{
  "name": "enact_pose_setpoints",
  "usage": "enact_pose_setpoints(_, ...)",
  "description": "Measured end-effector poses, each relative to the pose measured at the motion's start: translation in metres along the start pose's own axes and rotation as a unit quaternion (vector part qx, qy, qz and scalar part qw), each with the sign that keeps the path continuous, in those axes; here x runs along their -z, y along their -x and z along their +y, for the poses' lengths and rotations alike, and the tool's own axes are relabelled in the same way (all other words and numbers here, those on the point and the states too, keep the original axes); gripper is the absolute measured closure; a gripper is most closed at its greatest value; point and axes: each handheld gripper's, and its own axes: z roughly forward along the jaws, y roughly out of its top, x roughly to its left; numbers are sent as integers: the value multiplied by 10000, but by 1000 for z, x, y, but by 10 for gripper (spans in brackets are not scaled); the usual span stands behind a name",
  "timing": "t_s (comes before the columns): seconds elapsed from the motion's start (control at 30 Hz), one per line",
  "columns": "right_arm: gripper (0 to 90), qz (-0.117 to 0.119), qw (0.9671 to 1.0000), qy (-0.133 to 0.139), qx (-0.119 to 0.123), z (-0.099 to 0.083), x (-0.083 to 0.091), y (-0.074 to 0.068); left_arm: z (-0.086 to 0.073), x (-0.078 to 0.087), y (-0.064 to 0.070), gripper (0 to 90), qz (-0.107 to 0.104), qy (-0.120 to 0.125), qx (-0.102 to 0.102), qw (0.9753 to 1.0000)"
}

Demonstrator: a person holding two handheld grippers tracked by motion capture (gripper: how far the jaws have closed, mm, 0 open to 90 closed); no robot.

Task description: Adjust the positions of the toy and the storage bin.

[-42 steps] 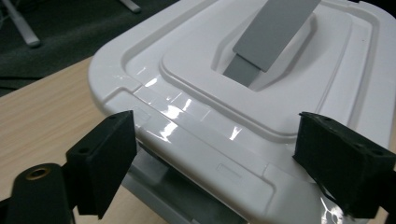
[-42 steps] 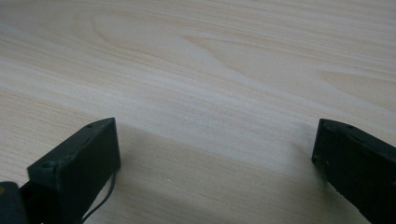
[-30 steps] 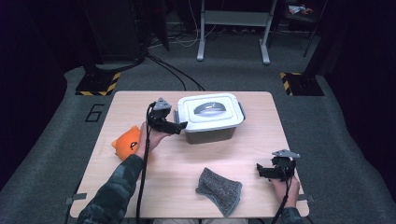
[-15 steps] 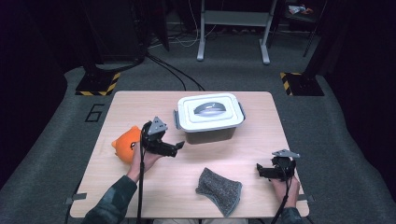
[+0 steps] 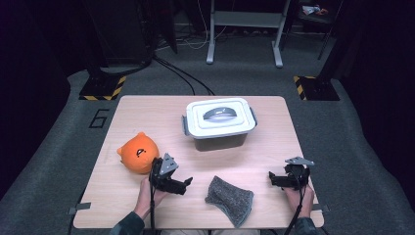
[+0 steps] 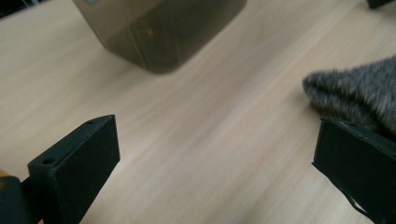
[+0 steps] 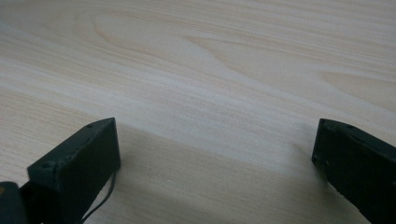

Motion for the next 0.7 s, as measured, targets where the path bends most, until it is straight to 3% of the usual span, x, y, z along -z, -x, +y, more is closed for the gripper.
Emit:
enact_pose_setpoints(0.4, 2, 31, 10000, 9, 11, 1, -1, -1, -41, -15, 4, 6, 195, -438, 181, 9987)
enact_pose_setpoints(0.43, 2, 33, 10000, 11, 12, 1, -1, -1, -41, -16, 4, 7, 222, -546, 123, 9982)
enact_pose_setpoints(0.5, 2, 43, 10000, 3, -10, 1, 0, -1, -41, -15, 5, 0, 266, -474, 118, 9985)
enact_pose_setpoints(0.6, 0, 60, 10000, -60, -3, 2, -1, 0, -41, -16, 2, 0, 218, -569, 270, 9978)
enact_pose_setpoints(0.7, 0, 161, 9998, -45, -62, 3, 0, 2, -41, -16, 1, 0, 179, -603, 244, 9977)
